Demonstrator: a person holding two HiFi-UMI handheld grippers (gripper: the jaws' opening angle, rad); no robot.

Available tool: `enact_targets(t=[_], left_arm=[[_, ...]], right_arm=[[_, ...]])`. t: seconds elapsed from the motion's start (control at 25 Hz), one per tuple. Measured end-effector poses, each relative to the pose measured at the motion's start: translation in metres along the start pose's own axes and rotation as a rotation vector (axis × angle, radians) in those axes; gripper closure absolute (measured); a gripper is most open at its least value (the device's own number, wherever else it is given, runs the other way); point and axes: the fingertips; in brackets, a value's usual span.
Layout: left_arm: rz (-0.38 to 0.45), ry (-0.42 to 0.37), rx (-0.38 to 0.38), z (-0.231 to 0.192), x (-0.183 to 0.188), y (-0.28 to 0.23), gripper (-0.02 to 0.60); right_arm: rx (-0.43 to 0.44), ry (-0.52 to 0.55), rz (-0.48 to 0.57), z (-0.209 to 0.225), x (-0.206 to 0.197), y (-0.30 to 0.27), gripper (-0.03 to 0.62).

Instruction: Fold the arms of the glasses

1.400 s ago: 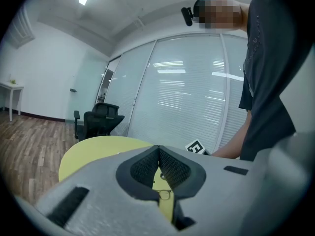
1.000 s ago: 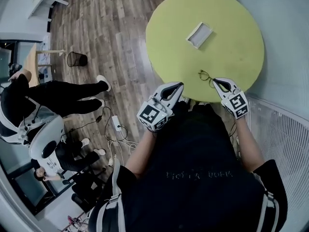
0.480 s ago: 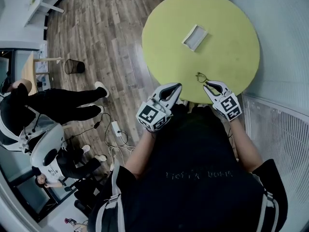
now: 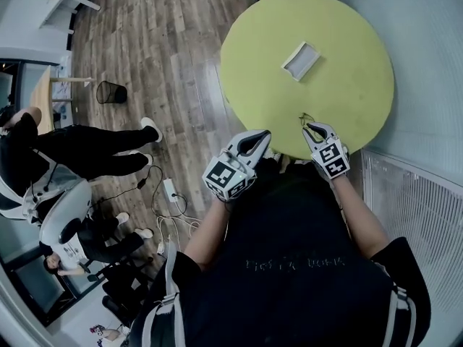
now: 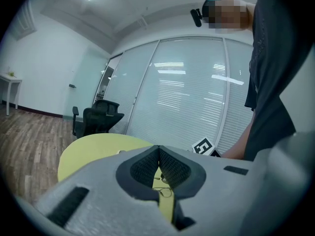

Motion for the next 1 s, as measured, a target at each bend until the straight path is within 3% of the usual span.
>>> enact_targets(t=[0.28, 0.72, 1.0], left_arm=[[-0.007, 0.025, 0.009, -0.004, -0.007, 0.015, 0.563], [-0.026, 0.016, -0.002, -0.001, -0.014, 0.021, 0.563], [-0.033, 0.006, -0.025, 0.004, -0.014, 0.009, 0.563]], right_arm=[[-0.081, -0.068, -0.043, 0.009, 0.002, -0.009, 0.553], [-0.124, -0.099, -0.050, 0.015, 0.005, -0.011, 0.549], [-0.102, -0.156, -0.069, 0.023, -0.014, -0.004, 0.549]])
Point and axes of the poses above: the fingertips, and each gripper's own axes: y backward along the fingers, z to its right, x out of its top, and after that the axes turned 13 degrees about -z, right-handed
